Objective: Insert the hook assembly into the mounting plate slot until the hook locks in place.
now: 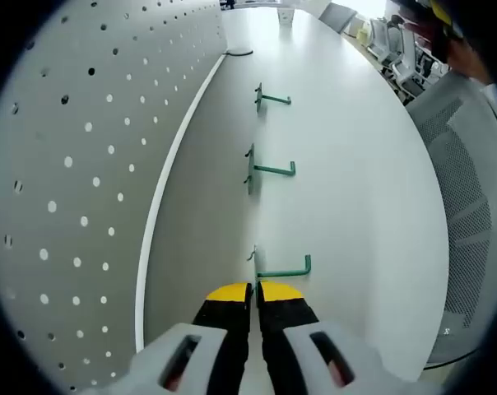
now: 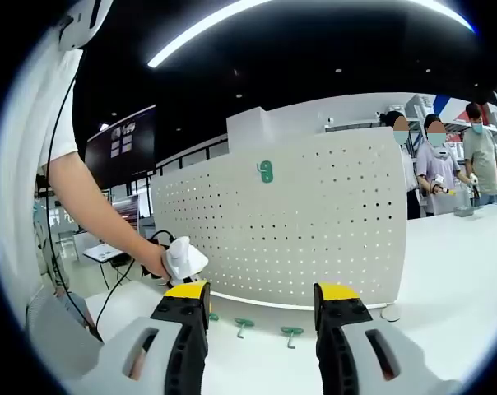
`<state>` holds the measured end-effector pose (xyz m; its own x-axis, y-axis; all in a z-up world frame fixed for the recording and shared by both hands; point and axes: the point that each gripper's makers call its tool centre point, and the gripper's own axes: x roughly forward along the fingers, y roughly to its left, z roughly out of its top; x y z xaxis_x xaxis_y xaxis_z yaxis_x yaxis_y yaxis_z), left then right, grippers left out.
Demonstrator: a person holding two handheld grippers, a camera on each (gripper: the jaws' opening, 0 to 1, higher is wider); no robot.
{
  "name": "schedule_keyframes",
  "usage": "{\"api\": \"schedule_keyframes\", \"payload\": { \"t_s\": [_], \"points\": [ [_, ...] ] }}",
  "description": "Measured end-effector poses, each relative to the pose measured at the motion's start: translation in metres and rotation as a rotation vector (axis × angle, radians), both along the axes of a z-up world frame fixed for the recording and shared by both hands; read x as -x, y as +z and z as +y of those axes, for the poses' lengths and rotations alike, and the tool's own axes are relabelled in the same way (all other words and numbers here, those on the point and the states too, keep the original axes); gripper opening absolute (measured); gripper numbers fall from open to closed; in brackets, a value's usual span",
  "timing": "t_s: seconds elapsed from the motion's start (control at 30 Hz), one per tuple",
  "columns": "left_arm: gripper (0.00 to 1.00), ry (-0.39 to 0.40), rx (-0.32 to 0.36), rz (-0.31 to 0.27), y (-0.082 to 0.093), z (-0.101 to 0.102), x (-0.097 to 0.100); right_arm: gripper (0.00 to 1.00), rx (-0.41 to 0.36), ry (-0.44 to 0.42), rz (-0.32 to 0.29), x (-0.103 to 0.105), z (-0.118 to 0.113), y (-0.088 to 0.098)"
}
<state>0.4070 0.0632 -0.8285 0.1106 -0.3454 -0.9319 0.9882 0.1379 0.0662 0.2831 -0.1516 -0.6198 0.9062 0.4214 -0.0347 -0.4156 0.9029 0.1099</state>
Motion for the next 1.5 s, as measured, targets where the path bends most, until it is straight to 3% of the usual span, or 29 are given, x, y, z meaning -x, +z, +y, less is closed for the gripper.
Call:
{"api": "schedule_keyframes", "payload": {
  "t_s": [0.4,0.67,1.13,1.5],
  "points": [
    [0.02,-0.023,0.016,-0.013,0.001,0.001,0.001,0.49,0.0,0.004,0.002,0.0,0.0,-0.001],
    [0.02,0.044,0.053,0.002,0.002,0.005,-0.003,0.49,-0.003,0.004,0.003,0.0,0.0,-0.002],
    [0.02,0.124,0.235,-0.01,0.03,-0.012,-0.007,0.49,-0.001,0.01,-0.001,0.0,0.003,-0.001],
    [0.02,0.138,0.286,-0.045,0.045,-0.018,-0.004,0.49,-0.009,0.02,-0.008,0.001,0.004,0.001]
  ]
}}
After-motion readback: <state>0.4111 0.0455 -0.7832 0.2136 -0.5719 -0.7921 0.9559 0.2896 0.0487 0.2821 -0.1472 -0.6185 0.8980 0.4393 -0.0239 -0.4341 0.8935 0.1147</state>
